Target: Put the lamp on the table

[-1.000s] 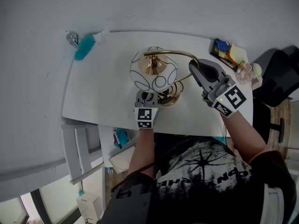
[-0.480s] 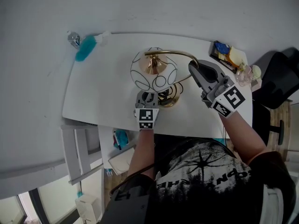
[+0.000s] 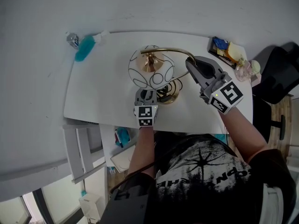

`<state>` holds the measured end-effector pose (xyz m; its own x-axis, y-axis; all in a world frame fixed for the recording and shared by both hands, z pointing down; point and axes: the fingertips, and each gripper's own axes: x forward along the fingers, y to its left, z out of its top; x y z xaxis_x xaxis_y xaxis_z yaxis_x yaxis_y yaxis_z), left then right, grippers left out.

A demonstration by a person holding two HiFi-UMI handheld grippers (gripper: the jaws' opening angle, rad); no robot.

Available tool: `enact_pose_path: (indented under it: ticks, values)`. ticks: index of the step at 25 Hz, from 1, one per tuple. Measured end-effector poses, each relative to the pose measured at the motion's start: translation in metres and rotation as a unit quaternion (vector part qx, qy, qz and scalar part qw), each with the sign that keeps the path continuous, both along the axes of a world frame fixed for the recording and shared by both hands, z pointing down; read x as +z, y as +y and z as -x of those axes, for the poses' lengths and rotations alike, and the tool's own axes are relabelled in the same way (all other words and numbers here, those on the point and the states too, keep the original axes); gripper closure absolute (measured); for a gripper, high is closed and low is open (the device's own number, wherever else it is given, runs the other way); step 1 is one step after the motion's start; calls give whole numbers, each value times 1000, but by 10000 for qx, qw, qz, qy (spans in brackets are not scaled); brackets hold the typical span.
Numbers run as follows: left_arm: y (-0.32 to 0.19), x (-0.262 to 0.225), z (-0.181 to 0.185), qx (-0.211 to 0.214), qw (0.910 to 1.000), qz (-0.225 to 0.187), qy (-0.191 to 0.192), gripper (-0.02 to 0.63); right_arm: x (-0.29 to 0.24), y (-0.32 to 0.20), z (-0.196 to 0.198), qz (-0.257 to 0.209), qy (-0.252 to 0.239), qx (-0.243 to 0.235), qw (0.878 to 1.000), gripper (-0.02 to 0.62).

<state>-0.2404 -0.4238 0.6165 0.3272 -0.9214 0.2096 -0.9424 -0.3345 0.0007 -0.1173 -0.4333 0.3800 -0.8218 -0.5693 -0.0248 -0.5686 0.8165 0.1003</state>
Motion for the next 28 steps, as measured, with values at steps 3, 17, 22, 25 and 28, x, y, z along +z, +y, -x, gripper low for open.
enact_pose_path:
  ticks: [3,17,22,25,28]
  values:
    - [4,3,0,36,9999,117,16,545,1,0,0,39,0,59,10000,554]
    - [15,1,-1,62,9992,382,65,468,11,-1,-2,481,-19,97,9988,505]
    - [26,-5,-2,-48,9989,463,26,468,9,5,-10,562,-19,86,9984,505]
    - [37,-7,-2,-142,9984,550,18,468,7,11,-18,590,-37,66,9982,505]
    - [50,-10,-5,-228,9979,611,-6,468,4,19,-27,608,-54,50,9981,505]
